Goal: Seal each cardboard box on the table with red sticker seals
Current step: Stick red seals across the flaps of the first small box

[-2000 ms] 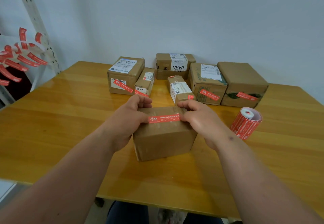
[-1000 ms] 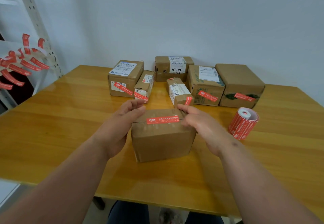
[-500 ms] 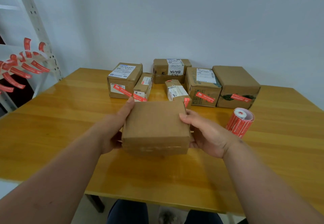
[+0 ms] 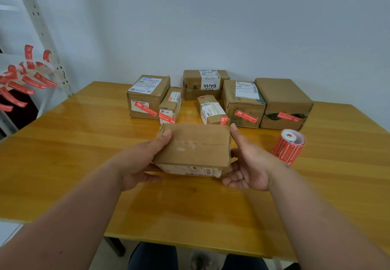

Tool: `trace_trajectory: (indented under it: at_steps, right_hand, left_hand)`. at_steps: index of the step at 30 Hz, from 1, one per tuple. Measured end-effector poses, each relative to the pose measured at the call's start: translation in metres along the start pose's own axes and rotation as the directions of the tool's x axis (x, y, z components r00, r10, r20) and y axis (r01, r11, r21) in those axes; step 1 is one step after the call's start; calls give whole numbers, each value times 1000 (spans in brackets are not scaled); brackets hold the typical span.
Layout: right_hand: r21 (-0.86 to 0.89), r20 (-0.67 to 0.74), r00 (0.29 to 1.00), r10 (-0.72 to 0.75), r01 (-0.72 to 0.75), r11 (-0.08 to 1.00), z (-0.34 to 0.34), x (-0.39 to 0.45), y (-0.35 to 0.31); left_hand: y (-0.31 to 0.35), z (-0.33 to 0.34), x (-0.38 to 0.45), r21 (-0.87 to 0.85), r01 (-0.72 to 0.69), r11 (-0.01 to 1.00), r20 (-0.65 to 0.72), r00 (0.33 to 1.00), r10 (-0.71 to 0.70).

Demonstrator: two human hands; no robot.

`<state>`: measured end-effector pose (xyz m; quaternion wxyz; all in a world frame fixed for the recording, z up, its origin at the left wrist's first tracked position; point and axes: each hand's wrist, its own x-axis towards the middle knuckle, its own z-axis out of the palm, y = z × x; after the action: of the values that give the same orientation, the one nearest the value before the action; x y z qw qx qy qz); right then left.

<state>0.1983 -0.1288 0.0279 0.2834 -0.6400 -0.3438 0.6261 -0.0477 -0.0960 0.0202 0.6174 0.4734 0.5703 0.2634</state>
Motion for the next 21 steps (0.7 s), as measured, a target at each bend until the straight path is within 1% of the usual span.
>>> trace_trajectory:
  at_steps: [2, 5, 8, 11, 14, 15, 16, 18, 19, 20, 21]
  right_hand:
    - [18, 1, 999, -53, 53, 998, 0, 0, -1]
    - [67, -12, 991, -134, 134, 989, 0, 0, -4]
    - [66, -30, 984, -176, 178, 982, 2, 0, -8]
    - [21, -65, 973, -219, 221, 975, 4, 0, -9]
    - [-101, -157, 939, -306, 293, 951, 3, 2, -9]
    - [-128, -183, 924, -335, 316, 940, 3, 3, -9]
    - [-117, -203, 915, -348, 330, 937, 1, 3, -10]
    - [22, -216, 927, -305, 317, 948, -2, 3, -10]
    - [115, -201, 944, -263, 289, 950, -3, 3, -9]
    - [189, -174, 960, -219, 251, 949, -3, 3, -7]
    - [234, -148, 973, -179, 210, 949, -2, 3, -5]
  left_hand:
    - [0, 1, 2, -56, 1, 998, -11, 1000, -2]
    - [-1, 1, 4, -170, 29, 985, 24, 999, -26]
    - [-2, 3, 6, -209, 45, 977, 32, 999, -39]
    - [-3, 5, 7, -173, 51, 984, 26, 999, -47]
    - [-3, 5, 7, -68, 18, 998, 4, 1000, -17]
    - [-3, 4, 6, -36, -12, 999, 30, 999, 14]
    - [-3, 3, 4, -7, -69, 998, 83, 994, 69]
    - [-3, 1, -1, 49, -243, 969, 204, 952, 228]
    - [-2, 0, -1, 67, -321, 945, 239, 924, 298]
    - [-1, -2, 0, 73, -375, 924, 234, 907, 350]
    - [1, -2, 1, 56, -403, 914, 199, 901, 385]
